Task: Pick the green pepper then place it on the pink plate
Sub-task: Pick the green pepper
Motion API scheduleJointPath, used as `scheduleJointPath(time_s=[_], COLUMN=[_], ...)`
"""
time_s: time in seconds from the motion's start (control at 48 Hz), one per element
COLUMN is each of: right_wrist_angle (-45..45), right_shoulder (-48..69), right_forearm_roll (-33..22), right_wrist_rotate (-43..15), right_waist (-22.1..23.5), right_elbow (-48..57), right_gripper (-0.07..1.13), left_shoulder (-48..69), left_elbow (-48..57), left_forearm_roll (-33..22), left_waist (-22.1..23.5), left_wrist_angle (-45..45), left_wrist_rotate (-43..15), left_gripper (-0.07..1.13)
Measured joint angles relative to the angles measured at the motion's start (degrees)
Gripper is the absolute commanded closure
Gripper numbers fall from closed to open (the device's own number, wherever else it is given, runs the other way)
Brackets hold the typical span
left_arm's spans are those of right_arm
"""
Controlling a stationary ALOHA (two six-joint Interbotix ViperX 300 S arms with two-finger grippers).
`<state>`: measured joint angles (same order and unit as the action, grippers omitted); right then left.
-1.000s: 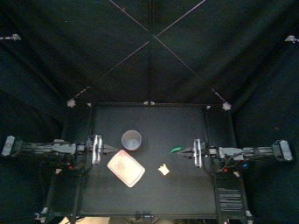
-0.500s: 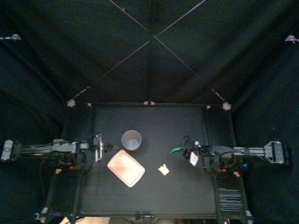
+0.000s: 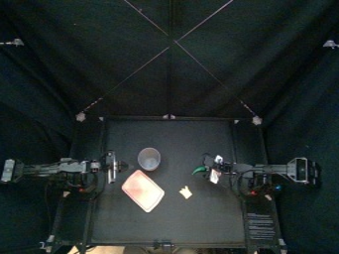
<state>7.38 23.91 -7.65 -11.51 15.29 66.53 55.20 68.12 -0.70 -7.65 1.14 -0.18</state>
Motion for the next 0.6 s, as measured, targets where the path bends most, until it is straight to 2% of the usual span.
scheduleJointPath(time_s=[0.292,0.604], right_wrist_angle=[-0.88,-1.05], right_shoulder=[-11.25,-14.68], right_forearm_roll=[-1.14,-1.14], right_wrist_rotate=[0.18,0.26], right_waist=[0.79,0.44], right_elbow=[-2.46,-5.19], right_gripper=[0.08,0.40], left_shoulder=[-0.09,-0.09], left_elbow=[0.35,1.05], left_forearm_roll=[0.00,-0.18], left_waist=[-0.09,-0.09], left_wrist_angle=[0.00,0.00], left_wrist_rotate=[0.00,0.18], left_gripper=[1.01,1.01])
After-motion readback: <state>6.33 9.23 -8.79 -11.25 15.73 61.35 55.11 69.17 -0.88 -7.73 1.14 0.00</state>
